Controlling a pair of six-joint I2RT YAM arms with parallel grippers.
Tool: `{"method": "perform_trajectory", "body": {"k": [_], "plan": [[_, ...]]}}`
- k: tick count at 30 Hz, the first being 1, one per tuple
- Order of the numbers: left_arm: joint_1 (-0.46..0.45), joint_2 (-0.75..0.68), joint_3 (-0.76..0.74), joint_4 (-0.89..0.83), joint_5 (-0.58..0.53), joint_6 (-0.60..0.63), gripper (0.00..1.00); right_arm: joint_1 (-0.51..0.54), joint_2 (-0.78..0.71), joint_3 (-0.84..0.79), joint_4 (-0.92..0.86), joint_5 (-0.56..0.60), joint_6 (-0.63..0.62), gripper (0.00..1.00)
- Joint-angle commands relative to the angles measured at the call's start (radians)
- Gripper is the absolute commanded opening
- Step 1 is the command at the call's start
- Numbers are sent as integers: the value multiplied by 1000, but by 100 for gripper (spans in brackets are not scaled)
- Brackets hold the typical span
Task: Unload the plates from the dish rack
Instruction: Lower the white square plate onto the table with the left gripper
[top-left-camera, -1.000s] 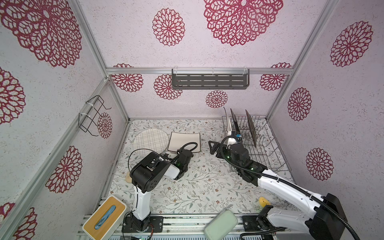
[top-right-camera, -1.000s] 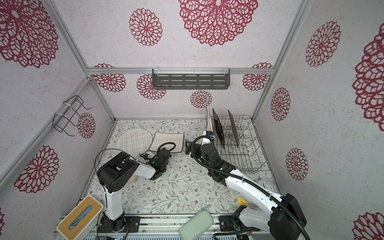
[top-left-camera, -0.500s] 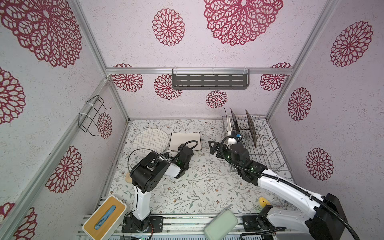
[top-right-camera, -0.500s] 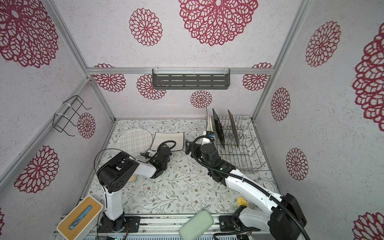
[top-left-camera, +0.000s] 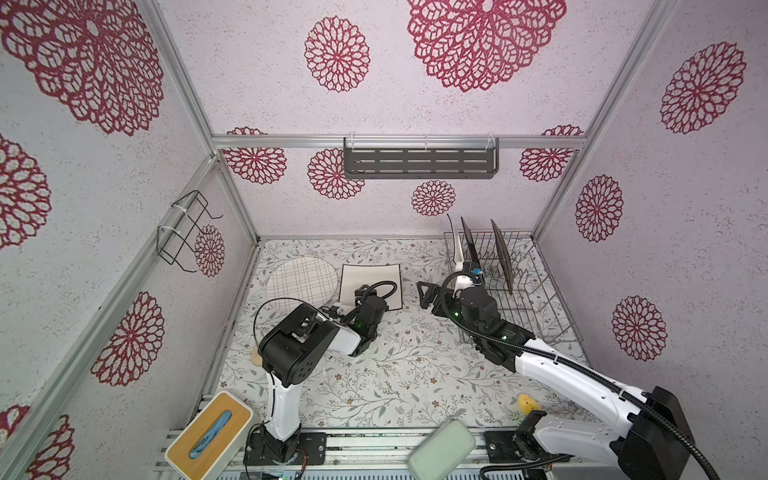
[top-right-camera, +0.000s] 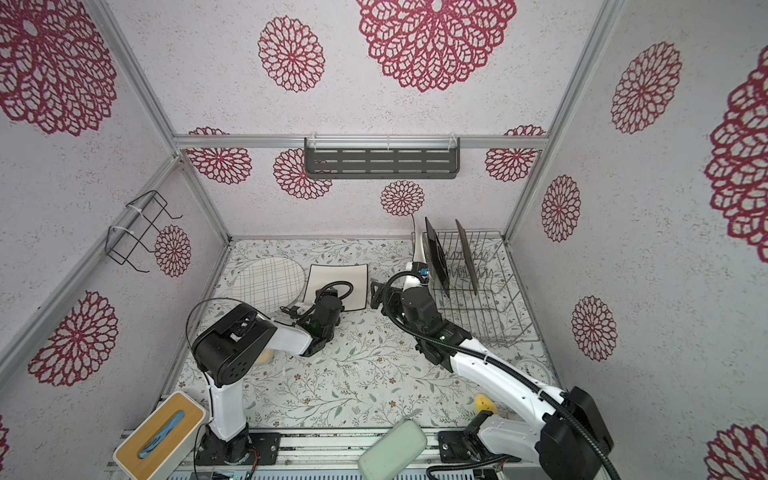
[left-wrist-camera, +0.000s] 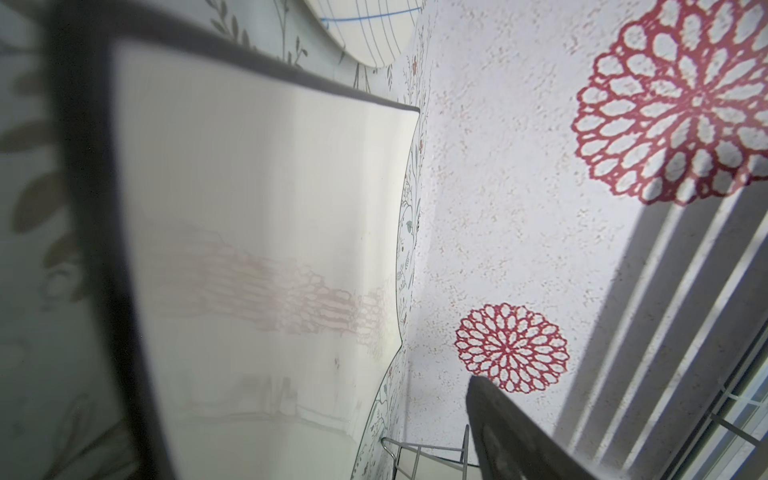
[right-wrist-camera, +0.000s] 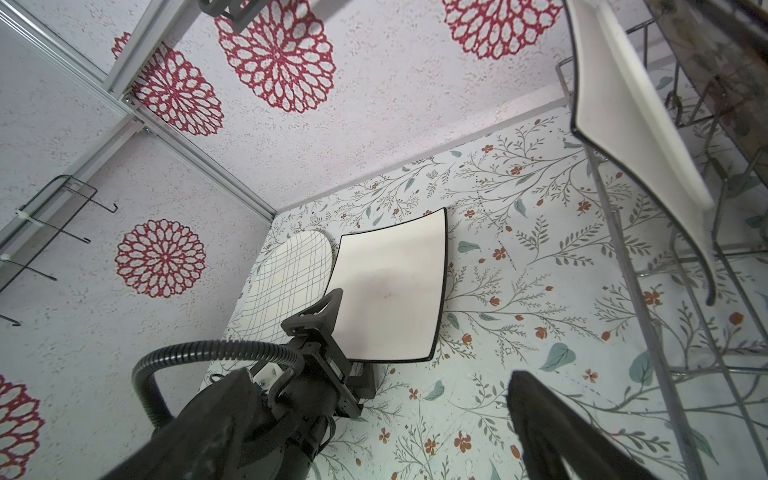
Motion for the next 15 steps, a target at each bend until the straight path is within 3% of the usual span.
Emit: {"method": "perform_trajectory", "body": {"k": [1, 15], "plan": [[-8, -67, 25, -10, -7, -11, 88, -5, -14, 2, 23, -7, 10, 99], [-15, -129, 26, -148, 7, -44, 99, -6, -33, 8, 1, 25, 7, 99]]}}
